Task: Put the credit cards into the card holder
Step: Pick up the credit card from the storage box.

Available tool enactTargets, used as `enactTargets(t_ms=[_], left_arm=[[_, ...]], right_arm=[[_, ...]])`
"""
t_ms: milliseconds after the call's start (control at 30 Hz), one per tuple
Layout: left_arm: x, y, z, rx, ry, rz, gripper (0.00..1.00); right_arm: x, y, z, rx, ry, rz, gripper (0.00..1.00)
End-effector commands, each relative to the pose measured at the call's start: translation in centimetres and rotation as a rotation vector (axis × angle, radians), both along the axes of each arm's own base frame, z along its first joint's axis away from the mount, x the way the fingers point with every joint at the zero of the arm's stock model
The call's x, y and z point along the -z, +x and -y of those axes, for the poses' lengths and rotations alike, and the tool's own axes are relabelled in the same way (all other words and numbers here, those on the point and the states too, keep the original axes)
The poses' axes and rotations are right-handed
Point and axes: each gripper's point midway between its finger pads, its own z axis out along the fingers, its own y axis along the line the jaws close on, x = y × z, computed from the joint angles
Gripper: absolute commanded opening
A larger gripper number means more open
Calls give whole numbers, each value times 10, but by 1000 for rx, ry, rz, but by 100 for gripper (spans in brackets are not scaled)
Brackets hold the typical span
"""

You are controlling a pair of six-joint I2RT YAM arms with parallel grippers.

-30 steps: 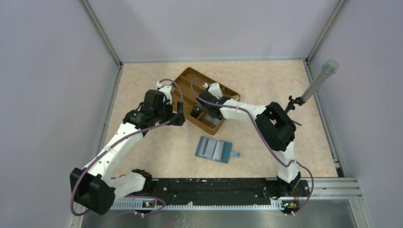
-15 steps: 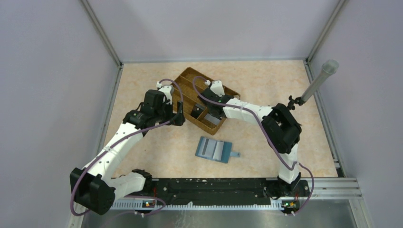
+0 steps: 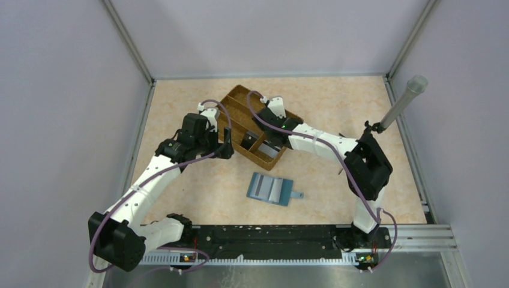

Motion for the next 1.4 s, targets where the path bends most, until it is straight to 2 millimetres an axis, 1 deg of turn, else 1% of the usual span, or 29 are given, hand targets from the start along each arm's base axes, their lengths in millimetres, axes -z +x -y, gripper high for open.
enactTargets(t_ms=[0, 167, 200, 300, 367, 533, 800, 867, 967, 1033, 1100, 1133, 1300, 1367], left_arm=[[-9, 5, 2, 13, -6, 25, 99], [-9, 4, 3, 20, -8, 23, 99], [-9, 4, 3, 20, -7, 22, 99], [-8, 4, 3, 22, -6, 21, 99], [-8, 4, 3, 23, -7, 20, 99], [-8, 4, 4, 26, -9, 18, 99], [-8, 4, 4, 28, -10, 17, 99], [-7, 4, 4, 28, -10, 16, 99], [-6, 4, 4, 24, -10, 10, 99], [-6, 5, 4, 16, -10, 7, 99], [-8, 5, 1, 0, 1, 7, 99], [-9, 6, -2, -11, 2, 14, 99], [-16, 9, -10, -46, -4, 50, 99], [-17, 10, -11, -54, -8, 53, 99]], right_arm=[[-6, 1, -13, -38, 142, -19, 0], [16, 7, -7, -32, 210, -93, 0], [17, 9, -7, -32, 226, -97, 0], [17, 9, -7, -36, 247, -101, 7], [17, 8, -8, -42, 256, -106, 10], [15, 7, -8, -44, 267, -107, 13], [20, 11, -3, -28, 235, -100, 12], [15, 13, -9, -57, 244, -93, 17], [4, 11, -27, -132, 295, -74, 29], [-5, 7, -46, -235, 350, -60, 38], [-11, 4, -59, -329, 386, -46, 47], [-13, 3, -66, -387, 392, -42, 49], [-21, 2, -85, -614, 330, -21, 63], [-20, 4, -90, -689, 282, -20, 65]])
